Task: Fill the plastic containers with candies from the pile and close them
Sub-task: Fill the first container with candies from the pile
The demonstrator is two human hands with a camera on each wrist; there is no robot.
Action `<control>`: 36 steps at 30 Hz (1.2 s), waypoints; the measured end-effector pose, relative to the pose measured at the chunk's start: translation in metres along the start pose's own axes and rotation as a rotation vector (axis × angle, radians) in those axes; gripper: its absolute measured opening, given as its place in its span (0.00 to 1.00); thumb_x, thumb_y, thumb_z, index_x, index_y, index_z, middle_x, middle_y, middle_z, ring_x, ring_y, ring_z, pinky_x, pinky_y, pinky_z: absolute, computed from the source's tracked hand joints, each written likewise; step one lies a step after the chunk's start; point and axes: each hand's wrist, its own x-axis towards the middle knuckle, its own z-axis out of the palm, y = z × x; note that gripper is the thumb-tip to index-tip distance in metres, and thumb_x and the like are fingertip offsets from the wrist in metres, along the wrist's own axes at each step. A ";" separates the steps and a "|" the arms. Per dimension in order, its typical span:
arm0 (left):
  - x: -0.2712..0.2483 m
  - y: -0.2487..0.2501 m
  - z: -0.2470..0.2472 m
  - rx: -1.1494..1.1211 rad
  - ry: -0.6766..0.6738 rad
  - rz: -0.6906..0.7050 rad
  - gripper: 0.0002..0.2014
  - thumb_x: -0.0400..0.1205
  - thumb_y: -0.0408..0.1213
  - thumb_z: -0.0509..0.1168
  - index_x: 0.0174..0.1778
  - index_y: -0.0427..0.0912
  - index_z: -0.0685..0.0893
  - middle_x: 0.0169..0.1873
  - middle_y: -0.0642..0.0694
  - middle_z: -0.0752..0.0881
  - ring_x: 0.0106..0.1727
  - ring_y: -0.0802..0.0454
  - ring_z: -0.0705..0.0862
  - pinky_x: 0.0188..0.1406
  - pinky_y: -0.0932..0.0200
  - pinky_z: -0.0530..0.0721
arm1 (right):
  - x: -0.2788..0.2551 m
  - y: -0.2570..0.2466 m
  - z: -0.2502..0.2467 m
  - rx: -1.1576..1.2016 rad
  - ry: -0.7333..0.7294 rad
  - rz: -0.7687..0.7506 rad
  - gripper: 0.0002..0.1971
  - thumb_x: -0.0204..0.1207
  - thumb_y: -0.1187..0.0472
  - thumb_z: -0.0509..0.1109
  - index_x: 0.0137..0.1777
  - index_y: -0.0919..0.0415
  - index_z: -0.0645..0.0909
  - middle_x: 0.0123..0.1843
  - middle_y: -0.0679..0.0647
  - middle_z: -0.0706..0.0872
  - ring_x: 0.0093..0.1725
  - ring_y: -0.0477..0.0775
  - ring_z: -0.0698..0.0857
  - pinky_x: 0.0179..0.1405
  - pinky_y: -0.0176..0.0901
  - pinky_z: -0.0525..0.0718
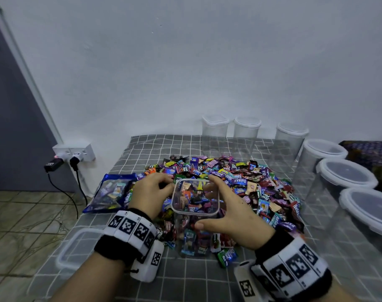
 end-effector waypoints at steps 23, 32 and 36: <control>-0.020 0.054 -0.024 -0.033 -0.206 0.360 0.13 0.70 0.46 0.66 0.46 0.50 0.91 0.55 0.55 0.87 0.58 0.67 0.81 0.58 0.59 0.81 | 0.005 -0.008 -0.016 -0.116 -0.015 0.010 0.46 0.63 0.55 0.82 0.78 0.52 0.59 0.66 0.44 0.74 0.65 0.44 0.75 0.64 0.37 0.74; -0.010 0.029 -0.028 -0.255 -0.072 0.129 0.16 0.77 0.33 0.71 0.37 0.65 0.85 0.41 0.56 0.90 0.46 0.57 0.88 0.49 0.55 0.86 | 0.005 -0.001 -0.026 -0.102 -0.023 0.048 0.49 0.63 0.58 0.82 0.79 0.55 0.56 0.64 0.46 0.75 0.63 0.46 0.77 0.64 0.44 0.79; -0.004 0.019 -0.025 -0.107 -0.180 -0.010 0.08 0.78 0.36 0.70 0.42 0.57 0.85 0.41 0.54 0.88 0.43 0.59 0.85 0.46 0.60 0.81 | 0.003 -0.002 -0.031 -0.149 -0.075 0.027 0.51 0.61 0.48 0.83 0.80 0.50 0.55 0.69 0.41 0.71 0.69 0.42 0.72 0.70 0.41 0.73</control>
